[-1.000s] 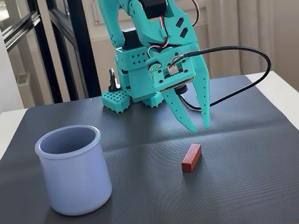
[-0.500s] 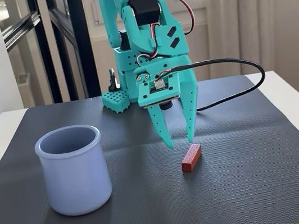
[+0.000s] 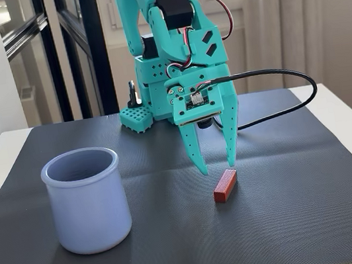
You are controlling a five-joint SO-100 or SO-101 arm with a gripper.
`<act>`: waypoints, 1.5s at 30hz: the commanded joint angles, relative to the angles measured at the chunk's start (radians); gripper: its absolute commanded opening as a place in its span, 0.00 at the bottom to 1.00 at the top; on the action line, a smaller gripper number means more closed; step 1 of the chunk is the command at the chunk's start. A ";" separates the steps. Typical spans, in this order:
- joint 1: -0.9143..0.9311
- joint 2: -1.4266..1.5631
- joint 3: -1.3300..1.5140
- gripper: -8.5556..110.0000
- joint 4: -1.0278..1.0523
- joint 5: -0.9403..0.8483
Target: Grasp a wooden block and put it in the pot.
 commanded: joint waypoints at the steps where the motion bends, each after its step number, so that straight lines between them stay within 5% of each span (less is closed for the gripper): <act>1: -0.011 -0.023 -0.014 0.18 -0.014 0.000; 23: -0.029 -0.212 -0.149 0.18 -0.035 -0.011; 28: -0.038 -0.212 -0.146 0.09 -0.029 -0.014; 45: 0.081 -0.198 -0.235 0.07 -0.029 -0.261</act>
